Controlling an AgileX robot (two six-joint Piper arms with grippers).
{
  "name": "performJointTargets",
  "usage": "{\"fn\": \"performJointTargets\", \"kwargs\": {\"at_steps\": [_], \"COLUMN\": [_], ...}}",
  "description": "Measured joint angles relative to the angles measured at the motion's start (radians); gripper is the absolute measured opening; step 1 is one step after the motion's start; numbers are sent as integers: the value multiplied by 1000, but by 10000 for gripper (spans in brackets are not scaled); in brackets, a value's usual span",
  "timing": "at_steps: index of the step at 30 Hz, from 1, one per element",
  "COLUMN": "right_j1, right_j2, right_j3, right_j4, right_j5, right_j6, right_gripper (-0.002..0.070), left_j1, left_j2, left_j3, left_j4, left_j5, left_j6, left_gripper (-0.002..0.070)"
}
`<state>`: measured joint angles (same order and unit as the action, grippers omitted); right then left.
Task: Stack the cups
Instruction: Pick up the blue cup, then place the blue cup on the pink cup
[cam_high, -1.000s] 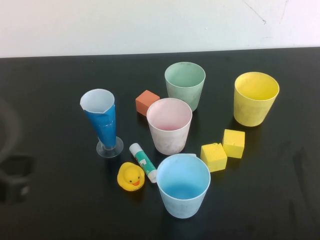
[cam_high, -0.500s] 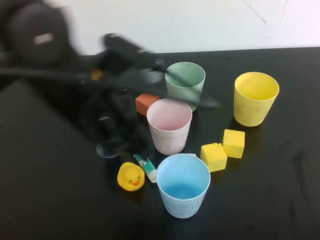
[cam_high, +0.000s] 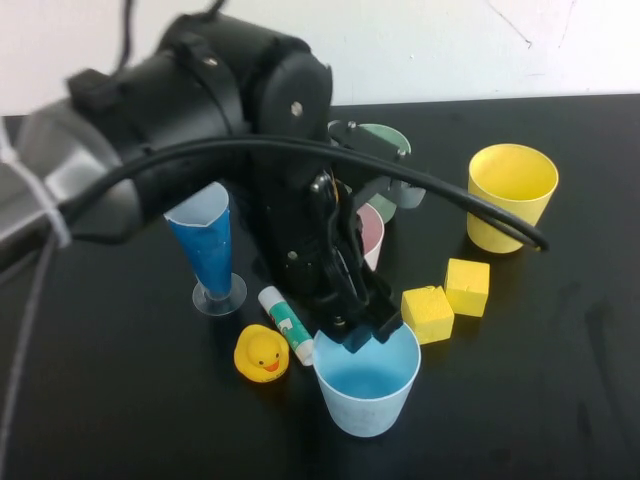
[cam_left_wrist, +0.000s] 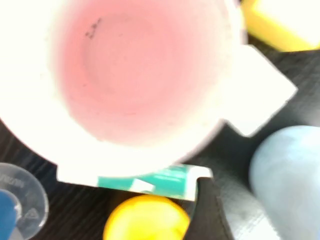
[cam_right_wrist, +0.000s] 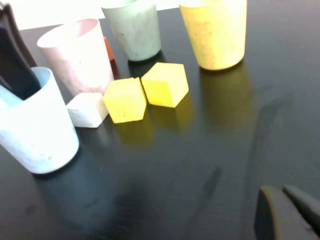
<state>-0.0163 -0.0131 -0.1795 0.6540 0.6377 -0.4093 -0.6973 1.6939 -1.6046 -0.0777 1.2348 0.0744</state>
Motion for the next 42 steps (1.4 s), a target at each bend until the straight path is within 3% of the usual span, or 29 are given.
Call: {"fn": "performJointTargets", "kwargs": {"at_steps": [4,5,8,10,12,23,28,33,42], "right_j1": [0,0,0,0,0,0,0,0,0], "right_j2": [0,0,0,0,0,0,0,0,-2], "right_j3": [0,0,0,0,0,0,0,0,0], "right_j4": [0,0,0,0,0,0,0,-2,-6], "right_j5": [0,0,0,-6,-14,-25,-27,-28,-28], "right_j6": [0,0,0,-2,-11,-21,-23,-24,-24], "right_gripper": [-3,-3,-3,-3,-3,-3,-3,-3,-3], "left_j1": [0,0,0,0,0,0,2,4,7], "left_j2": [37,45,48,48,46,-186,-307,-286,-141], "left_j3": [0,0,0,-2,-2,-2,-4,-8,-20], "left_j4": [22,22,14,12,3,4,98,203,246], "left_j5": [0,0,0,0,0,0,-95,-141,-242], "left_j6": [-11,-8,9,18,24,12,-80,-161,-244], "left_gripper": [395,356,134,63,36,9,8,8,8]}}
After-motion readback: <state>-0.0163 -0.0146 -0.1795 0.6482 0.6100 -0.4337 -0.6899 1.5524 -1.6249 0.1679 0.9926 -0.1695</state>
